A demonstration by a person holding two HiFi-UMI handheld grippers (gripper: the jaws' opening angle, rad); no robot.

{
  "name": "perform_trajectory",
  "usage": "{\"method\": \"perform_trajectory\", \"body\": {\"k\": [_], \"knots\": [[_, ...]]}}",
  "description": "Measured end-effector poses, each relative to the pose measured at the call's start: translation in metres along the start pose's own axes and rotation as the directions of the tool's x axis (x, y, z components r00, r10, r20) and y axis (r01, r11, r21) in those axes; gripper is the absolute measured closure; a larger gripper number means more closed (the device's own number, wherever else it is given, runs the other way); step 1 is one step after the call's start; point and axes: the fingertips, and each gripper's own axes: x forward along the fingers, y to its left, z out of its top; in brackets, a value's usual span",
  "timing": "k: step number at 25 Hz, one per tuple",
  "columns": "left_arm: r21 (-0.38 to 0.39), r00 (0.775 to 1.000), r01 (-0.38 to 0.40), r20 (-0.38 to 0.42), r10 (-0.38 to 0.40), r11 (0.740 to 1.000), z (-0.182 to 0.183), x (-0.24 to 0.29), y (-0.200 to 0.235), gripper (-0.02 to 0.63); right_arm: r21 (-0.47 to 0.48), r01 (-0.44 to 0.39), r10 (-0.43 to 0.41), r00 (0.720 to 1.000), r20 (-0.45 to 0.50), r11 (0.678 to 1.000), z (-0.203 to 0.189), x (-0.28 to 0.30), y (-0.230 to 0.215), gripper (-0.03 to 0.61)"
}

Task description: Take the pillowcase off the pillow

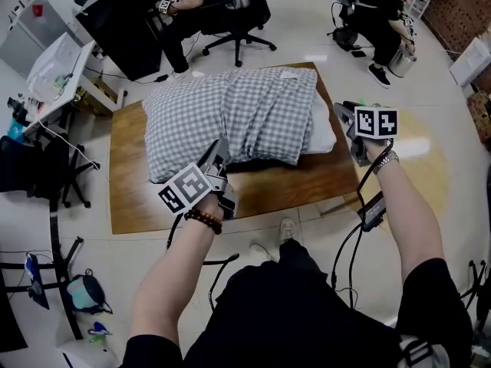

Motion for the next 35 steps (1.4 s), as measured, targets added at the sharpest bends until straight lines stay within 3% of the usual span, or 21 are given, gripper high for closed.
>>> {"method": "perform_trajectory", "body": {"k": [9, 15, 18, 21, 28, 33, 35], "knots": [[0.232, 0.990, 0.085, -0.125, -0.057, 0.969, 0.010, -0.018, -0.052, 0.522, -0.042, 0.022, -0.020, 0.998, 0.055, 0.999, -0.012, -0.042, 0.029, 0.446], [0.388, 0.977, 0.133, -0.204, -0.056, 0.912, 0.040, 0.005, -0.077, 0.515, -0.051, 0.029, -0.026, 0.998, 0.052, 0.998, 0.002, -0.035, 0.026, 0.446], [0.421, 0.962, 0.156, -0.271, -0.040, 0.893, 0.068, 0.030, -0.083, 0.512, -0.028, 0.026, -0.024, 0.999, 0.048, 0.999, 0.028, -0.020, 0.020, 0.446], [0.454, 0.949, 0.194, -0.312, -0.049, 0.870, 0.072, 0.058, -0.091, 0.503, -0.009, 0.019, -0.019, 0.999, 0.046, 1.000, 0.032, -0.007, -0.001, 0.446], [0.564, 0.896, 0.289, -0.444, -0.011, 0.773, 0.081, 0.134, -0.099, 0.466, 0.035, -0.011, 0.011, 1.000, 0.001, 0.999, 0.046, 0.036, -0.051, 0.446], [0.616, 0.831, 0.385, -0.556, 0.033, 0.688, 0.088, 0.206, -0.097, 0.431, 0.064, -0.061, 0.066, 0.995, -0.077, 0.996, 0.057, 0.085, -0.084, 0.446], [0.635, 0.797, 0.433, -0.601, 0.058, 0.640, 0.088, 0.233, -0.093, 0.420, 0.088, -0.094, 0.104, 0.988, -0.113, 0.992, 0.055, 0.106, -0.092, 0.446]]}}
